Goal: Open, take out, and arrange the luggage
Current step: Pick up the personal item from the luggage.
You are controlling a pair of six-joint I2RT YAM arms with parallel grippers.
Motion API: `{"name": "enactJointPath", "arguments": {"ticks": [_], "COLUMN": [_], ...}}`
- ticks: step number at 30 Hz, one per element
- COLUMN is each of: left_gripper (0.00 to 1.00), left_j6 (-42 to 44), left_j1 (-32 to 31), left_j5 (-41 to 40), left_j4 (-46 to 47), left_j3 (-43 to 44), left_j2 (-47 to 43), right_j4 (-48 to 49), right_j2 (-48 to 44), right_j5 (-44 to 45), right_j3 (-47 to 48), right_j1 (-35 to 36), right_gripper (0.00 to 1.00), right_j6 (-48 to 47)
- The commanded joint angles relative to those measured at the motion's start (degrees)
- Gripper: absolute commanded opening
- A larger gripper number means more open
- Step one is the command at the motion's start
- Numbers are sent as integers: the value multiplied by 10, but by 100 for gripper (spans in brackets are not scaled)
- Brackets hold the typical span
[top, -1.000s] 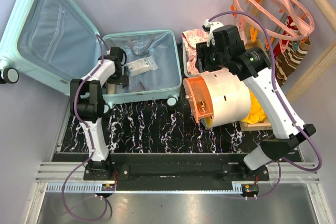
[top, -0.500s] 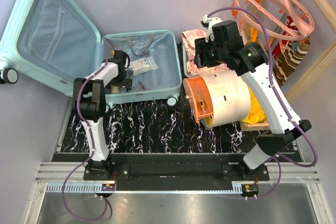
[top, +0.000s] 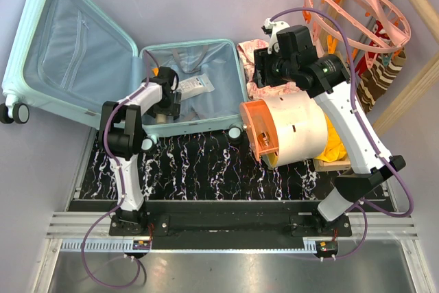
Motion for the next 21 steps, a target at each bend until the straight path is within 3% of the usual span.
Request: {"name": "enactJointPath", "arguments": {"ticks": [1,2,5,12,14,21], "left_gripper": [76,75,58,8,0,0], "left_j6": [-22,-22,-21,-3,-2,-19], "left_j1": [9,14,22,24,24,24], "left_j5": [48,53,68,52,53,92], "left_j4": [31,31,29,24,22,35], "left_j3": [4,5,5,8,14,29], "left_j2": [15,20,25,-1,-16,-90], "right_j4": [20,20,21,21,21,26], "right_j2": [1,2,3,2,2,9], "right_j5": [-4,-4,-4,-5,-3,-4], "right_j3": [28,31,33,27,27,28], "right_j1": [-5,-5,-5,-5,-5,-5], "right_gripper": [60,60,60,60,60,61], "right_j6": [-7,-7,-5,-5,-6,-16]}}
